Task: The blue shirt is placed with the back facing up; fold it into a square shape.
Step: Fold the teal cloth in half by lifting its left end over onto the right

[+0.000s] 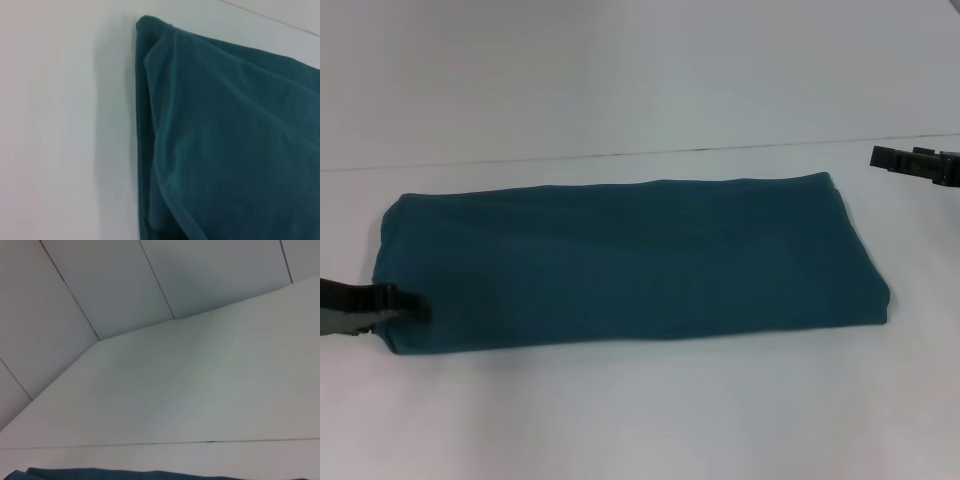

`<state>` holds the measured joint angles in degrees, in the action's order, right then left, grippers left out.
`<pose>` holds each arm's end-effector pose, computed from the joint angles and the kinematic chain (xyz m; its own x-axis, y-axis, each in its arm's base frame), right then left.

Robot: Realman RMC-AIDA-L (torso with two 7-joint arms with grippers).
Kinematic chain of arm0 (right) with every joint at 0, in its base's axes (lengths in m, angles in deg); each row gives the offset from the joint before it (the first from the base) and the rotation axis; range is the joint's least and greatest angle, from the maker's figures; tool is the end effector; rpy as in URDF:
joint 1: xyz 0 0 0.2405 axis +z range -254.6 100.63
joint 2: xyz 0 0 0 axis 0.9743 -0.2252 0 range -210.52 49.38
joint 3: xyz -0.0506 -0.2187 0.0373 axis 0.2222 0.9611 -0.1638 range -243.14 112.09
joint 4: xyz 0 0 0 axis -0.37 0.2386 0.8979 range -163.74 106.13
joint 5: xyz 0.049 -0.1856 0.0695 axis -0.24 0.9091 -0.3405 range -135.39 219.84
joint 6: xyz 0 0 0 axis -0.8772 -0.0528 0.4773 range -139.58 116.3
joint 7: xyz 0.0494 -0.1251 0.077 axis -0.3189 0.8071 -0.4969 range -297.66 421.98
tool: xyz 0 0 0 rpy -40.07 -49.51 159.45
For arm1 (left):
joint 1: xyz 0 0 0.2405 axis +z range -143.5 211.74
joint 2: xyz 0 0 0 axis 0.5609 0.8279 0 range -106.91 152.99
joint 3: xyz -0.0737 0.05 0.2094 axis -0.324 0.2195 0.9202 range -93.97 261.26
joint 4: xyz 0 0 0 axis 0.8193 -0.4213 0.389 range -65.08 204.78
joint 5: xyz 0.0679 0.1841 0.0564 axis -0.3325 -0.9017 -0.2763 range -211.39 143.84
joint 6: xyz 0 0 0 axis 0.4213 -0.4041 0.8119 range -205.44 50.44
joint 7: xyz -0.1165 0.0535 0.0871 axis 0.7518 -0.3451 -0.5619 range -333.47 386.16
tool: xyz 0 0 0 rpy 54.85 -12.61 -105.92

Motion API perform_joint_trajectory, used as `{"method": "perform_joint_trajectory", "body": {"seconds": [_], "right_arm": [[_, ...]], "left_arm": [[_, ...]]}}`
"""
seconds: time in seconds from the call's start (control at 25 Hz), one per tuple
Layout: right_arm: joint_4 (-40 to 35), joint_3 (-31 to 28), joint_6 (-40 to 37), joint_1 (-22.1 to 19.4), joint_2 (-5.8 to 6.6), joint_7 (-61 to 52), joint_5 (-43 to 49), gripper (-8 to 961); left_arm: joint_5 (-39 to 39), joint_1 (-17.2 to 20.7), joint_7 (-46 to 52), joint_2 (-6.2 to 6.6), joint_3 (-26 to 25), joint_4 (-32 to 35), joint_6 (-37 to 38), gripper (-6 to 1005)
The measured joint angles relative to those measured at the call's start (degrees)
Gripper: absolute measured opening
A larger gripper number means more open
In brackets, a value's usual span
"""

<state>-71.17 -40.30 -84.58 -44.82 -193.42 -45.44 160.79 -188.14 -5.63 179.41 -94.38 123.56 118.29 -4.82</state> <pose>0.2858 0.3772 0.1074 0.4711 -0.5328 -0.7030 -0.8735 -0.3926 -0.2879 -0.2771 0.3768 0.0441 0.1760 0.9190 0.3529 0.9287 -0.0361 -0.3690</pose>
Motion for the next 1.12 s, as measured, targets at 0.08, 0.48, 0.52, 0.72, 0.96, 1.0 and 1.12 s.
{"method": "perform_joint_trajectory", "body": {"seconds": [0.08, 0.48, 0.52, 0.72, 0.96, 1.0, 1.12], "right_arm": [[0.00, 0.00, 0.00, 0.00, 0.00, -0.01, 0.00, 931], [0.00, 0.00, 0.20, -0.08, -0.06, 0.06, 0.00, 931], [0.00, 0.00, 0.21, -0.08, -0.07, 0.06, 0.00, 931], [0.00, 0.00, 0.40, -0.09, -0.22, 0.12, 0.00, 931], [0.23, 0.00, 0.65, -0.05, -0.65, 0.20, 0.00, 931], [0.35, 0.00, 0.66, 0.01, -0.75, 0.23, 0.00, 931], [0.61, 0.00, 1.18, 0.26, -1.57, 0.84, -0.05, 930]], "left_arm": [[-0.18, 0.02, -0.21, 0.00, 0.05, -0.17, -0.37, 769], [-1.52, 0.06, -0.03, 0.00, 0.08, -0.09, -0.59, 322], [-1.54, 0.06, -0.03, 0.00, 0.08, -0.07, -0.59, 244], [-1.56, 0.22, -0.18, 0.02, -0.11, 0.11, -0.75, 105], [-1.45, 1.30, -1.26, 0.05, -0.47, 1.13, -0.86, 16], [-1.29, 1.78, -1.50, 0.05, -0.50, 1.81, -0.77, 17], [-0.97, 3.27, -2.61, 0.07, -1.59, 3.68, -0.45, 21]]}}
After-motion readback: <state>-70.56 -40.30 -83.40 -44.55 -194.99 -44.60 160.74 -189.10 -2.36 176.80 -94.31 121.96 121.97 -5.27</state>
